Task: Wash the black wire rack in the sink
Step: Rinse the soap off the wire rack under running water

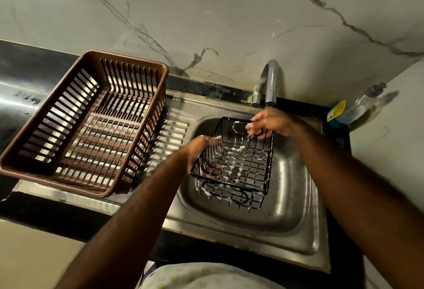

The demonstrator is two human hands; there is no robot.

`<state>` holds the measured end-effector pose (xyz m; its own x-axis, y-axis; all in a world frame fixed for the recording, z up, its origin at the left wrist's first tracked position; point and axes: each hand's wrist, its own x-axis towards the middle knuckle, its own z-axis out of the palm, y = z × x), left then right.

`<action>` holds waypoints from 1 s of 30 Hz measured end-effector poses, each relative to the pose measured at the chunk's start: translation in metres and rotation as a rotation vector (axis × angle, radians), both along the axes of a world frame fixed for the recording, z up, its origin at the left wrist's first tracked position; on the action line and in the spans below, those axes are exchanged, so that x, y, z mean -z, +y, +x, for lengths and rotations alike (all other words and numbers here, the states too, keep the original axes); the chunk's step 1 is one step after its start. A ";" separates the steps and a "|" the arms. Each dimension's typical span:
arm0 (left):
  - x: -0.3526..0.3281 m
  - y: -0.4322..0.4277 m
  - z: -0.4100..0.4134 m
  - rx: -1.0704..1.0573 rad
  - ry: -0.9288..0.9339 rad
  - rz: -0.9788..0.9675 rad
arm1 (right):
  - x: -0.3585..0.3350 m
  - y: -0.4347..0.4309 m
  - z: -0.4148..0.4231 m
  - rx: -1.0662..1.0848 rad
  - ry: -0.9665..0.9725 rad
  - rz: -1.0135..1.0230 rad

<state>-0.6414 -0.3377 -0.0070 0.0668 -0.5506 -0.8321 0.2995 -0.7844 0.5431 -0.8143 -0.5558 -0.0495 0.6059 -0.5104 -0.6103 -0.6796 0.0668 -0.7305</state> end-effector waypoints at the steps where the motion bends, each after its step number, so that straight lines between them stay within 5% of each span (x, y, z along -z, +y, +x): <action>1: 0.001 -0.001 -0.001 0.007 0.005 0.001 | -0.002 -0.001 0.004 -0.028 0.042 -0.052; 6: 0.005 -0.006 -0.007 0.035 0.007 -0.101 | -0.007 -0.010 0.018 -0.193 0.262 -0.387; 13: 0.016 -0.007 -0.010 0.036 0.130 -0.087 | -0.015 -0.014 0.014 -0.293 0.089 0.009; 20: 0.025 -0.013 -0.024 0.085 0.137 -0.089 | -0.017 0.006 0.027 -0.351 0.473 -0.782; 30: 0.034 -0.013 -0.019 0.055 0.042 -0.107 | -0.003 -0.008 0.009 -0.257 0.063 -0.148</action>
<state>-0.6605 -0.3503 -0.0411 0.0004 -0.6385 -0.7696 0.2818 -0.7384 0.6127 -0.8055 -0.5635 -0.0470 0.6902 -0.4311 -0.5812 -0.7045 -0.2172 -0.6756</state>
